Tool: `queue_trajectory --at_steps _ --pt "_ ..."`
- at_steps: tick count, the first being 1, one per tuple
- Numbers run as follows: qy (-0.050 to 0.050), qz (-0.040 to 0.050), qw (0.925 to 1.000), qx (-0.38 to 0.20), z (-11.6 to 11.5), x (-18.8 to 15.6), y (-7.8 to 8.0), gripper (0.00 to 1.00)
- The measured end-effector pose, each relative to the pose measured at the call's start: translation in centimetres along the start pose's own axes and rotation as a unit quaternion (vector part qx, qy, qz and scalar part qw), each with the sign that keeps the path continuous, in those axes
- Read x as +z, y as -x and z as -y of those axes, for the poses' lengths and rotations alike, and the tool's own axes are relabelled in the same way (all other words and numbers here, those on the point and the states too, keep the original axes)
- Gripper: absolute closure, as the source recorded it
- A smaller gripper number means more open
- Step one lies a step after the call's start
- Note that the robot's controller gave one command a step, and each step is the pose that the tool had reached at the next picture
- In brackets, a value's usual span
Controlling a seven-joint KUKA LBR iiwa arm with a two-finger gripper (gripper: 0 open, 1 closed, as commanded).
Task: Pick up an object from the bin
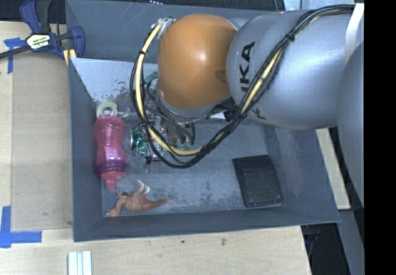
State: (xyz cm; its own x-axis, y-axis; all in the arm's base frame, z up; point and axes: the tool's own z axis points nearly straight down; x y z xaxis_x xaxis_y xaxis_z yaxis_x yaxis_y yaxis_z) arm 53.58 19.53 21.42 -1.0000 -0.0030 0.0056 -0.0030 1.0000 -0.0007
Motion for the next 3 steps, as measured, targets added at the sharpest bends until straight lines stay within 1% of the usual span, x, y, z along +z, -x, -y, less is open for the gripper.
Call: queue_trajectory --at_steps 1,2,3 --pt "0.001 0.0022 1.0 0.001 0.1 -0.3 0.1 0.0" --pt "0.001 0.0039 0.9995 -0.03 0.5 -0.2 1.0 0.0" --pt "0.001 0.0059 0.9987 -0.051 1.6 2.2 5.6 0.0"
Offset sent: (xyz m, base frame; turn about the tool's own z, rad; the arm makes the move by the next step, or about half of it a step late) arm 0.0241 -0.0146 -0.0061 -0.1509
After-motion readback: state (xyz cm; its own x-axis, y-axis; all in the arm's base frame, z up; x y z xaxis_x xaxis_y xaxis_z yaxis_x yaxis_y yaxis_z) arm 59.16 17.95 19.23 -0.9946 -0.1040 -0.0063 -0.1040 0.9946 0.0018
